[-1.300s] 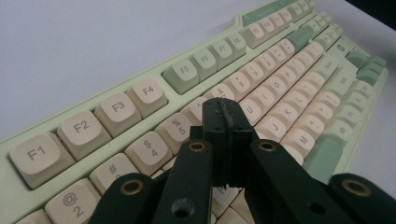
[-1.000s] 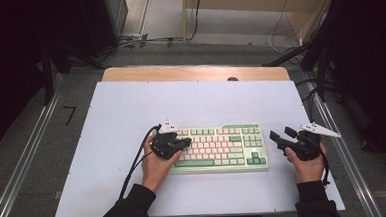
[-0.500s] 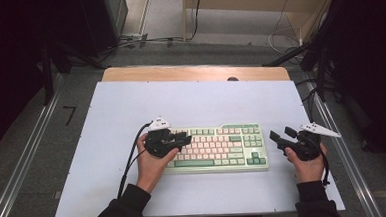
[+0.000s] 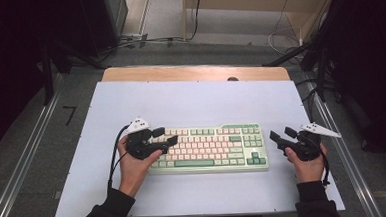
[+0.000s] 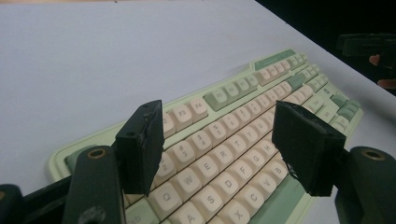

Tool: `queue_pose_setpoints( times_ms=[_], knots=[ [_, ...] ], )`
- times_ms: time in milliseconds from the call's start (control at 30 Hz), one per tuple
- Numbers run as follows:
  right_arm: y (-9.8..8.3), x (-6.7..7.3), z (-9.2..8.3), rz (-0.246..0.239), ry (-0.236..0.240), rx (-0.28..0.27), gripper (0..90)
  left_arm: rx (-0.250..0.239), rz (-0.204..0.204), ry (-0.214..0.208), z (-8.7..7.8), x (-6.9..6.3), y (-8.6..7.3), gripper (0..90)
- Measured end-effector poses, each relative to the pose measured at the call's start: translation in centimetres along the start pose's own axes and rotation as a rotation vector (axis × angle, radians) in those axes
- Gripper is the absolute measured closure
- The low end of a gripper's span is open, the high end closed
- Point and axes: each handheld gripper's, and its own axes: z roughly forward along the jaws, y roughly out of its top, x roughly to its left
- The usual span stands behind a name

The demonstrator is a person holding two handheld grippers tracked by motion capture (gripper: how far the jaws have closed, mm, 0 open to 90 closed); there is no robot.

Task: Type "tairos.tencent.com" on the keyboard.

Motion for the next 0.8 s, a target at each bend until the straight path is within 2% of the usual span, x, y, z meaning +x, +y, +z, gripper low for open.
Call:
queue_pose_setpoints(
  times_ms=[167, 267, 333, 400, 467, 567, 667, 800],
  knots=[
    [0.0, 0.0, 0.0, -0.001, 0.0, 0.0, 29.0, 0.006, -0.01, 0.014, -0.6, 0.7, -0.8, 36.1],
    [0.0, 0.0, 0.0, -0.001, 0.001, -0.001, 29.0, 0.016, 0.001, 0.017, -0.7, 0.8, -1.2, 43.4],
    [0.0, 0.0, 0.0, -0.001, 0.001, -0.002, 29.0, 0.033, 0.02, 0.025, -0.8, 0.8, -1.5, 53.0],
    [0.0, 0.0, 0.0, -0.002, 0.001, -0.001, 29.0, 0.053, 0.032, 0.024, -0.8, 0.8, -1.7, 66.6],
    [0.0, 0.0, 0.0, -0.002, 0.001, -0.002, 29.0, 0.062, 0.035, 0.008, -0.8, 0.8, -1.9, 79.9],
    [0.0, 0.0, -0.1, -0.001, 0.004, -0.002, 29.0, 0.076, 0.042, -0.006, -0.8, 0.8, -2.0, 90.0],
    [0.0, 0.0, -0.1, 0.0, 0.004, -0.003, 29.0, 0.106, 0.056, -0.002, -0.6, 0.8, -2.3, 90.0],
    [0.0, 0.0, -0.1, 0.0, 0.004, -0.003, 29.0, 0.122, 0.058, 0.001, -0.4, 0.8, -2.5, 90.0]
  ],
)
